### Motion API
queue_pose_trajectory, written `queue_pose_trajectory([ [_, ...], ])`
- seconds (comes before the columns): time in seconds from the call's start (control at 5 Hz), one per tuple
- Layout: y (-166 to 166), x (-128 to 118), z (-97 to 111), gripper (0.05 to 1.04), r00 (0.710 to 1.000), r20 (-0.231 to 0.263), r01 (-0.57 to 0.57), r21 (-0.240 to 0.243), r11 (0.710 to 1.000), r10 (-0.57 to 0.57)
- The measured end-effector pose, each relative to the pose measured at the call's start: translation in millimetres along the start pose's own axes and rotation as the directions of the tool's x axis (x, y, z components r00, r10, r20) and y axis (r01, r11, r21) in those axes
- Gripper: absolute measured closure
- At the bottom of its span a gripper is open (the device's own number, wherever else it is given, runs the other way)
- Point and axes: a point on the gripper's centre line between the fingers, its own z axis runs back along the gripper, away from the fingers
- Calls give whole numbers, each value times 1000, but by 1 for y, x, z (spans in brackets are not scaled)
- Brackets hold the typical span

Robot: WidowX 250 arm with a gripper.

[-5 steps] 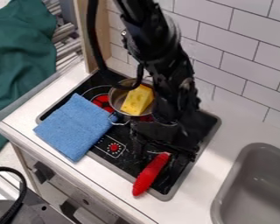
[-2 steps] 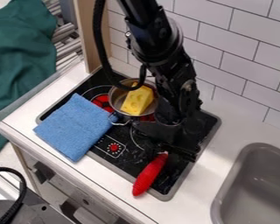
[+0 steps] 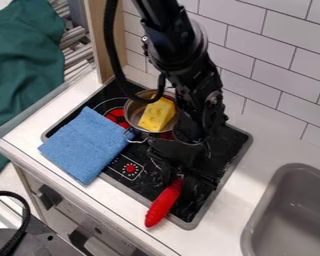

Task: Move the red spoon on the upper right corner of the stove

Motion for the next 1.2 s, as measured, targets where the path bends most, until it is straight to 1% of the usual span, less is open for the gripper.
queue_pose_trajectory([
  [0.2,-5,1,8,795,999,6,43,-13,999,-43],
  [0.4,-20,17,25,795,996,61,64,-23,998,-62],
  [0.6,-38,42,43,795,992,114,61,-46,997,-55],
  [0.8,-51,70,47,795,992,119,43,-69,997,-34],
  [1.0,-55,89,34,795,997,73,33,-73,997,-28],
  [1.2,-49,96,19,795,999,39,26,-72,997,-23],
])
